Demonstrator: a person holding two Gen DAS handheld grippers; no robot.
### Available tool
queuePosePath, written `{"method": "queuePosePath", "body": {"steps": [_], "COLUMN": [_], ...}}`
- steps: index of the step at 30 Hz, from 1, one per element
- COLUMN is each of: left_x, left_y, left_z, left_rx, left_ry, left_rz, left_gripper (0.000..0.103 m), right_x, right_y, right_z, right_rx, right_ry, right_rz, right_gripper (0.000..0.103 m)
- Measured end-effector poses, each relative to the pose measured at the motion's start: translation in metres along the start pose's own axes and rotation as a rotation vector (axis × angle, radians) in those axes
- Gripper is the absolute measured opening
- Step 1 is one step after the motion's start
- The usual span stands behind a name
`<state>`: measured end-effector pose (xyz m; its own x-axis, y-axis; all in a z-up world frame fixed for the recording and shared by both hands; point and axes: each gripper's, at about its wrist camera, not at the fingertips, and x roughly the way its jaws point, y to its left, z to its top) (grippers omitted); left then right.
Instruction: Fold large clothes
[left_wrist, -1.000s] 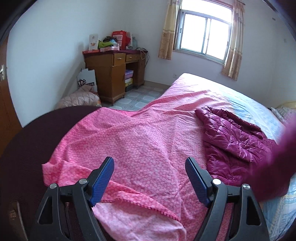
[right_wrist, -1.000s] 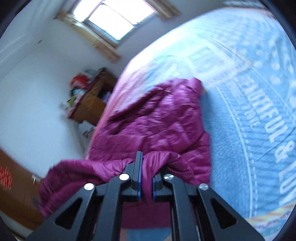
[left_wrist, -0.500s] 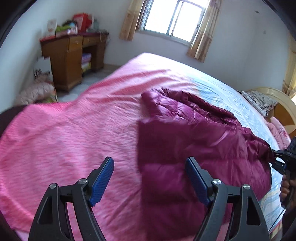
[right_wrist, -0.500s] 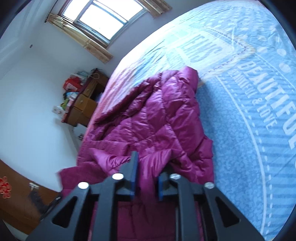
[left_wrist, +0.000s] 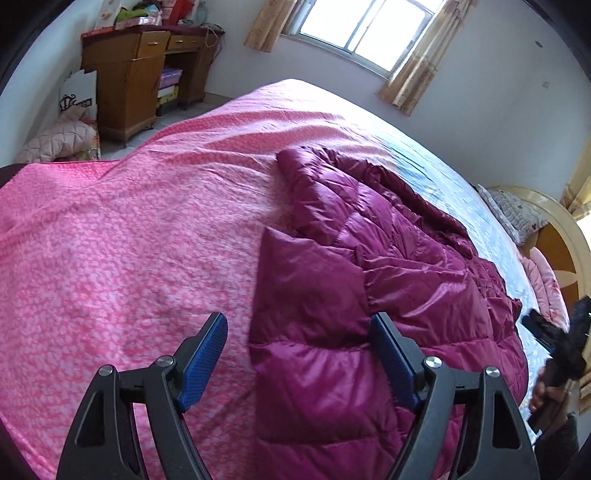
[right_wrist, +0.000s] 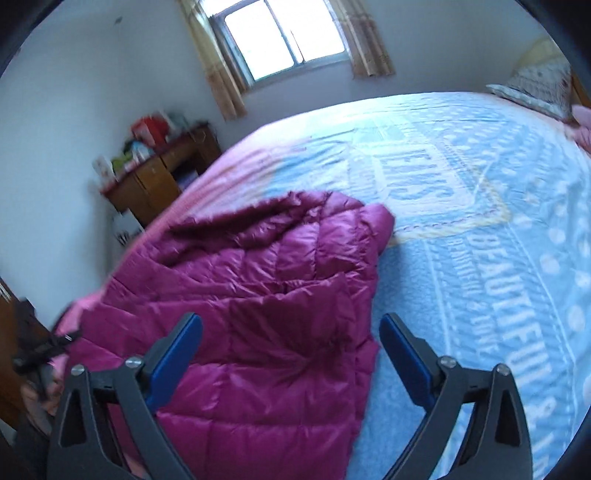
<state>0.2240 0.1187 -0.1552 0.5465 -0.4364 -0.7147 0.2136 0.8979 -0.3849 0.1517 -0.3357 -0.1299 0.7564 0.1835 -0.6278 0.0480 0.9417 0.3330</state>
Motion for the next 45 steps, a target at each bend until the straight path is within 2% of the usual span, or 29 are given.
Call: {"method": "queuePosePath", "body": {"steps": [1,2,3,4,5,6,7,9,11,12,13,14,18,22,24,30,34,38,42,45], "left_x": [0.002,0.004,0.006,0.009,0.011,0.011,0.01,0.004,-0.001,-0.004,-0.007,-0.012,-0.041,-0.061,-0.064,-0.047,-0.015,0.044,0.113,0.148], "left_y": [-0.002,-0.003,-0.005,-0.005,-0.005,-0.005,-0.006,-0.014,-0.025,-0.03,-0.034,-0.038,-0.054,-0.066,-0.071,-0.091,-0.1,-0.106,-0.104,-0.096], "left_z": [0.0,0.0,-0.001,-0.001,-0.002,-0.002,-0.004,-0.007,-0.01,-0.013,-0.014,-0.016,-0.012,0.014,0.031,0.097,0.137,0.164,0.161,0.153], "left_rx": [0.006,0.013,0.017,0.013,0.001,-0.007,-0.008,0.028,0.086,0.109,0.123,0.133,0.173,0.163,0.157,0.16,0.146,0.154,0.193,0.192], "left_ry": [0.007,0.012,0.018,0.022,0.026,0.017,-0.01,-0.054,-0.075,-0.083,-0.092,-0.104,-0.194,-0.262,-0.287,-0.34,-0.354,-0.335,-0.273,-0.223], "left_rz": [-0.004,-0.008,-0.008,-0.011,-0.022,-0.033,-0.04,-0.02,0.01,0.022,0.035,0.043,0.022,0.017,0.01,0.097,0.143,0.229,0.34,0.384], "left_gripper": [0.08,0.08,0.08,0.08,0.08,0.08,0.08,0.066,0.034,0.028,0.016,0.012,0.009,0.007,0.006,0.006,0.006,0.005,0.005,0.006], "right_x": [0.004,0.015,0.021,0.029,0.035,0.036,0.037,0.031,0.021,0.012,0.001,-0.007,-0.042,-0.071,-0.073,-0.058,-0.038,0.007,0.062,0.097], "right_y": [-0.001,0.0,0.002,0.005,0.008,0.009,0.01,0.011,0.014,0.016,0.018,0.021,0.034,0.048,0.054,0.066,0.06,0.047,0.032,0.017], "right_z": [-0.004,-0.007,-0.01,-0.013,-0.015,-0.017,-0.019,-0.021,-0.023,-0.024,-0.025,-0.025,-0.019,0.004,0.018,0.071,0.111,0.132,0.131,0.122], "right_rx": [-0.01,-0.028,-0.04,-0.063,-0.083,-0.095,-0.097,-0.085,-0.076,-0.074,-0.075,-0.077,-0.094,-0.107,-0.112,-0.163,-0.169,-0.166,-0.141,-0.139], "right_ry": [0.014,0.043,0.065,0.092,0.104,0.107,0.103,0.087,0.061,0.04,0.017,0.0,-0.077,-0.174,-0.205,-0.276,-0.33,-0.332,-0.273,-0.219], "right_rz": [0.0,-0.002,-0.011,-0.03,-0.044,-0.056,-0.058,-0.066,-0.084,-0.09,-0.094,-0.097,-0.109,-0.119,-0.119,-0.189,-0.24,-0.334,-0.422,-0.467], "right_gripper": [0.09,0.081,0.068,0.059,0.044,0.034,0.029,0.017,0.013,0.012,0.012,0.011,0.011,0.011,0.011,0.01,0.01,0.01,0.009,0.009]}}
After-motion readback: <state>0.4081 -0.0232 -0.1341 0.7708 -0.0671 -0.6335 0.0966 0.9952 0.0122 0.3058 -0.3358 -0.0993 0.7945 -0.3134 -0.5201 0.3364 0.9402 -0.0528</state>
